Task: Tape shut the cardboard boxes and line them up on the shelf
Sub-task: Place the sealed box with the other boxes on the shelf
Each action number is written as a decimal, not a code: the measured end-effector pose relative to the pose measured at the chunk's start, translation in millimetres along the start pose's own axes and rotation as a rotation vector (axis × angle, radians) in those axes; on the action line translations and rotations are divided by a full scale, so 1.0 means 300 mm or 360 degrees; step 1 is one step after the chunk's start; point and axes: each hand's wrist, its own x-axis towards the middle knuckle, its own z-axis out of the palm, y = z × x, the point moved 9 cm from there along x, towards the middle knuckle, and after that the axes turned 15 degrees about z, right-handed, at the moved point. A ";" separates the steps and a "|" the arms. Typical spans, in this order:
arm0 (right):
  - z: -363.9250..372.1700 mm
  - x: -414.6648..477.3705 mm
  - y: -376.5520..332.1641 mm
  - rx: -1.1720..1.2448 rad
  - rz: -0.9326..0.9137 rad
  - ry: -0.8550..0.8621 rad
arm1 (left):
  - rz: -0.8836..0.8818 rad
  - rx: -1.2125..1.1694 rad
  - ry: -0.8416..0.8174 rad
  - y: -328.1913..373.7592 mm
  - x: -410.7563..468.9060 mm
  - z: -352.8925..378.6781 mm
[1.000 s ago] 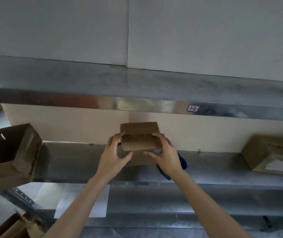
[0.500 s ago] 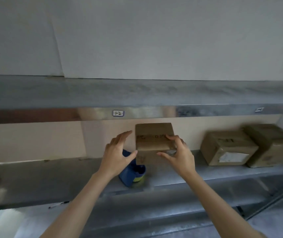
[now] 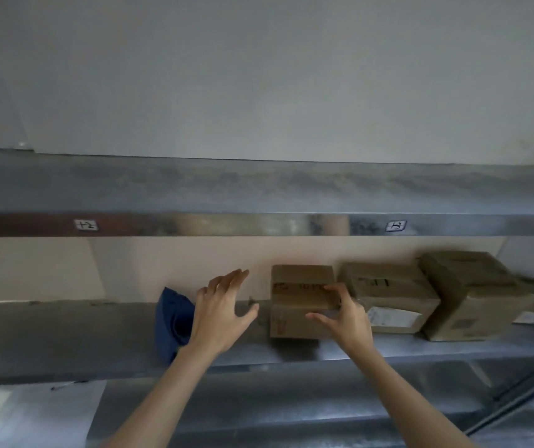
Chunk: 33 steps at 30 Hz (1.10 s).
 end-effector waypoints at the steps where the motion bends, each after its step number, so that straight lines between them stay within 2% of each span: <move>1: 0.002 0.013 0.007 0.0000 0.0012 -0.0010 | -0.0003 0.0017 -0.0009 0.013 0.013 0.000; 13: 0.037 0.086 0.111 0.0049 0.0037 -0.0120 | -0.0014 0.0131 -0.0112 0.085 0.025 0.043; 23: 0.061 0.100 0.108 -0.0101 -0.0140 -0.0154 | -0.0006 0.0178 -0.0182 0.087 0.023 0.072; 33: 0.008 0.074 0.038 0.0016 -0.0238 -0.0025 | -0.0079 0.0210 -0.0171 0.015 -0.011 0.040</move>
